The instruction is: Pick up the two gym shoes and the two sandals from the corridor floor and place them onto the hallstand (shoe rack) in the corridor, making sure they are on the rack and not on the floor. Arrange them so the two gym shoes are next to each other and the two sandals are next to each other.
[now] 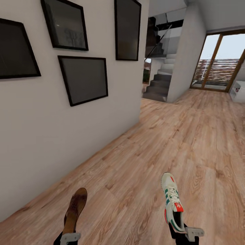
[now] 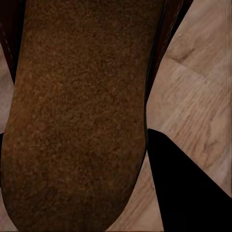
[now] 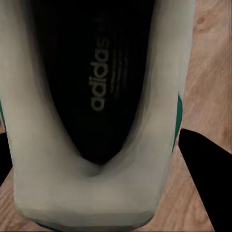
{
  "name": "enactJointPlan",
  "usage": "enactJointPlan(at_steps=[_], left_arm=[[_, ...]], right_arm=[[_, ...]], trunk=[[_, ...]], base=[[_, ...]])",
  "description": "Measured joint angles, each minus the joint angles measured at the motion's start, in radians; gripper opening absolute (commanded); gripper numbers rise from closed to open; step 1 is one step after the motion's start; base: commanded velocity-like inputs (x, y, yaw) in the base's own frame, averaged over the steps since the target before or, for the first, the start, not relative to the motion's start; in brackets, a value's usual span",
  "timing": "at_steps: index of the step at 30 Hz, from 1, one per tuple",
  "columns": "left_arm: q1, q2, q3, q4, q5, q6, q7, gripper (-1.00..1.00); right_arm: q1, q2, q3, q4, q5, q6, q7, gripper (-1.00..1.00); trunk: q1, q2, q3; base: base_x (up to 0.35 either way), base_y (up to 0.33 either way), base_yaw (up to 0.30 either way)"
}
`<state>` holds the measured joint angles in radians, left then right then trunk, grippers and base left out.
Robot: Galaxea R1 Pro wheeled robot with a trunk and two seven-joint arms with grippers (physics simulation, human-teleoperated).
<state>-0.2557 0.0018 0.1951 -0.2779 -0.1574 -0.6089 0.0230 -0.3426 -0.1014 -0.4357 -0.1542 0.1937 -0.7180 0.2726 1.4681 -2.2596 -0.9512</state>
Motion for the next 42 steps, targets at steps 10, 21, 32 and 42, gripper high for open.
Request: enactJointPlan(at_steps=[10, 21, 32, 42], left_arm=[[0.000, 0.000, 0.000, 0.000, 0.000, 0.000, 0.000, -1.00], [0.000, 0.000, 0.000, 0.000, 0.000, 0.000, 0.000, -1.00], [0.000, 0.000, 0.000, 0.000, 0.000, 0.000, 0.000, -1.00], [0.000, 0.000, 0.000, 0.000, 0.000, 0.000, 0.000, -1.00]], right_arm=[[0.000, 0.000, 0.000, 0.000, 0.000, 0.000, 0.000, -1.00], [0.000, 0.000, 0.000, 0.000, 0.001, 0.000, 0.000, -1.00], [0.000, 0.000, 0.000, 0.000, 0.001, 0.000, 0.000, -1.00], [0.000, 0.000, 0.000, 0.000, 0.001, 0.000, 0.000, -1.00]], trunk=[[0.000, 0.000, -0.005], [0.000, 0.000, -0.011], [0.000, 0.000, -0.016], [0.000, 0.000, -0.022]], base=[[0.337, -0.001, -0.247], [0.337, 0.000, -0.247], [0.337, 0.000, -0.247], [0.337, 0.000, -0.247]])
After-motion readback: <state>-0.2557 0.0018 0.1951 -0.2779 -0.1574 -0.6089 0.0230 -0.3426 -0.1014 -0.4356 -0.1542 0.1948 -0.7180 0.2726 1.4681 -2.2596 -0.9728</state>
